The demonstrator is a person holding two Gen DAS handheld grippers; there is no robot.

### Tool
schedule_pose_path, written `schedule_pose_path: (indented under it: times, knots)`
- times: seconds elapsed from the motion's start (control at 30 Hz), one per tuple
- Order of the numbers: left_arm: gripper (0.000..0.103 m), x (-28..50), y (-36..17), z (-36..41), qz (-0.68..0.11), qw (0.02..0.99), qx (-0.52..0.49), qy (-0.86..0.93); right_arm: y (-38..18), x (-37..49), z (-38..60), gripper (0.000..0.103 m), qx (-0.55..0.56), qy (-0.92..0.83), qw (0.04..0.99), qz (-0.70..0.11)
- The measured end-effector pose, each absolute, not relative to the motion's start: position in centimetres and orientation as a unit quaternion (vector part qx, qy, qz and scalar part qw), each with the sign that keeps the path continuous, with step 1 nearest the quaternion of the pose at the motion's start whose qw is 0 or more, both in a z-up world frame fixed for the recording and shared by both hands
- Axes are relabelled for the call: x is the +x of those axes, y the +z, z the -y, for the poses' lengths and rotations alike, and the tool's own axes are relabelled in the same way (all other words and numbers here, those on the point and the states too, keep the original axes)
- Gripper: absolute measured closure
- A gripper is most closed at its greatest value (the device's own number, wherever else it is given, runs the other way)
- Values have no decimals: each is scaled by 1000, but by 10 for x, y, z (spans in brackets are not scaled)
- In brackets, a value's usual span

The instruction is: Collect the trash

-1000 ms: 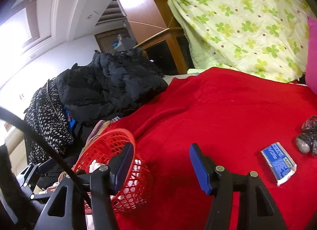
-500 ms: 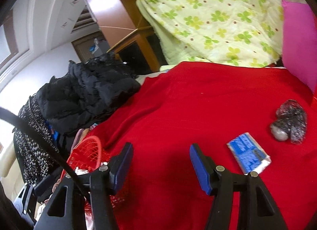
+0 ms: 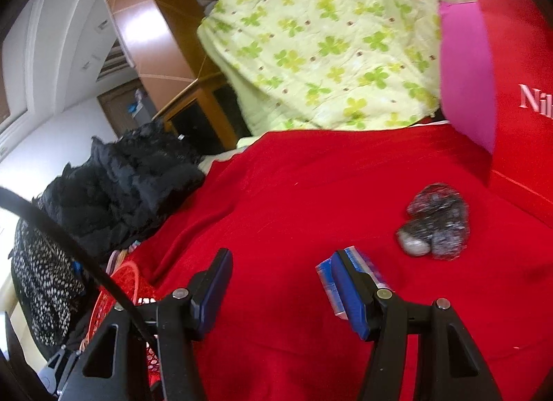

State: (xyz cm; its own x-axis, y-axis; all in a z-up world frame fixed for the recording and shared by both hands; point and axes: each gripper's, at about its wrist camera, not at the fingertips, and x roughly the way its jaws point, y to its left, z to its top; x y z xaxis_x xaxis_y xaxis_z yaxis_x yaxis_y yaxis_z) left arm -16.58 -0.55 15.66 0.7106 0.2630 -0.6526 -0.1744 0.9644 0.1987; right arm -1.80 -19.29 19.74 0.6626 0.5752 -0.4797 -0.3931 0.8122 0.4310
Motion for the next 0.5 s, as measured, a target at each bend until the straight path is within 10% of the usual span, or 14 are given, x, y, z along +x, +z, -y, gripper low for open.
schedule_pose_path:
  times: [0.5]
  knots:
    - [21,-173,170,68,-362,923,107,78,212,-23,233,38,150,235,918,-281]
